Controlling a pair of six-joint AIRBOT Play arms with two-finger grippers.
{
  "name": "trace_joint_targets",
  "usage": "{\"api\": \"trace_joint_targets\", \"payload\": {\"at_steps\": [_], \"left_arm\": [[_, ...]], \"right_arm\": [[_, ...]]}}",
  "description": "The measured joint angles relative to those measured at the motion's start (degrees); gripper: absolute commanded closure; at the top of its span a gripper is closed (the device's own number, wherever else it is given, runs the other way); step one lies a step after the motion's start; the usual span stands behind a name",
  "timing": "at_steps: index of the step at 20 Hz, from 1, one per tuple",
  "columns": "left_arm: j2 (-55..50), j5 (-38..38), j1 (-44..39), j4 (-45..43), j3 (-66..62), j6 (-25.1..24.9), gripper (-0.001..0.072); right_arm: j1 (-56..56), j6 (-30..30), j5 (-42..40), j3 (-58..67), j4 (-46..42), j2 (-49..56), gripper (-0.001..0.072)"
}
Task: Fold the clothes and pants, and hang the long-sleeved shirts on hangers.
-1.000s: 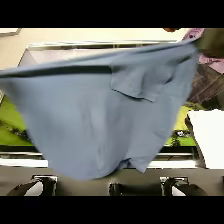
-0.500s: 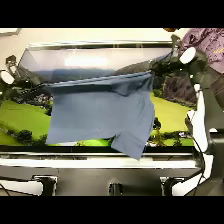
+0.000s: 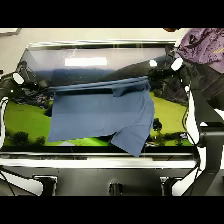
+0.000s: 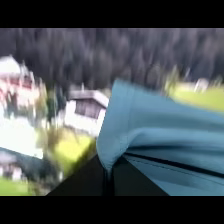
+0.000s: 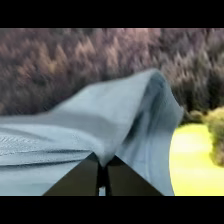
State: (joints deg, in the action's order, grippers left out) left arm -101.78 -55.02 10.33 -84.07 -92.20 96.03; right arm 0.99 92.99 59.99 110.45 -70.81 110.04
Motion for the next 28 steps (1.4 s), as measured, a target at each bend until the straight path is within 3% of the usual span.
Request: {"api": "trace_joint_targets", "payload": {"at_steps": [9, 18, 19, 20, 21, 22, 24, 25, 26, 28], "left_arm": [[-0.8, -13.7, -0.2, 0.0, 1.9, 0.0, 0.0697], [-1.8, -16.5, -0.4, 0.0, 3.9, 0.0, 0.0685], [-2.1, -16.7, -0.4, 0.0, 4.0, 0.0, 0.0609], [-2.3, -16.8, -0.4, 0.0, 4.0, 0.2, 0.0440], [-2.5, -16.9, -0.4, -0.1, 4.0, 0.5, 0.0270], [-2.6, -16.9, -0.4, -0.3, 3.9, 0.9, 0.0184], [-2.6, -17.2, -0.4, 0.2, 3.3, 1.5, 0.0167], [-2.6, -17.5, -0.4, 0.4, 2.6, 1.5, 0.0167], [-2.3, -18.0, -0.4, 0.5, 1.5, 1.7, 0.0167], [-1.0, -19.0, -0.2, 0.4, -1.4, 1.7, 0.0167]], "right_arm": [[0.0, 2.3, 12.4, 0.0, -3.7, 2.8, 0.0690], [0.0, 3.1, 17.6, 0.0, -3.5, 5.6, 0.0685], [0.0, 3.1, 17.8, 0.0, -3.5, 5.9, 0.0637], [0.0, 3.3, 18.1, 0.0, -3.3, 6.1, 0.0560], [0.0, 3.3, 18.4, 0.0, -3.1, 6.3, 0.0536], [0.0, 3.5, 18.6, 0.0, -2.5, 6.3, 0.0524], [0.0, 3.5, 19.0, 0.0, -0.8, 6.2, 0.0506], [0.0, 3.5, 19.3, 0.0, -0.1, 5.7, 0.0414], [0.0, 3.5, 19.3, 0.0, 0.6, 5.0, 0.0239], [-0.3, 3.1, 19.7, 0.0, 0.9, 2.7, 0.0225]]}}
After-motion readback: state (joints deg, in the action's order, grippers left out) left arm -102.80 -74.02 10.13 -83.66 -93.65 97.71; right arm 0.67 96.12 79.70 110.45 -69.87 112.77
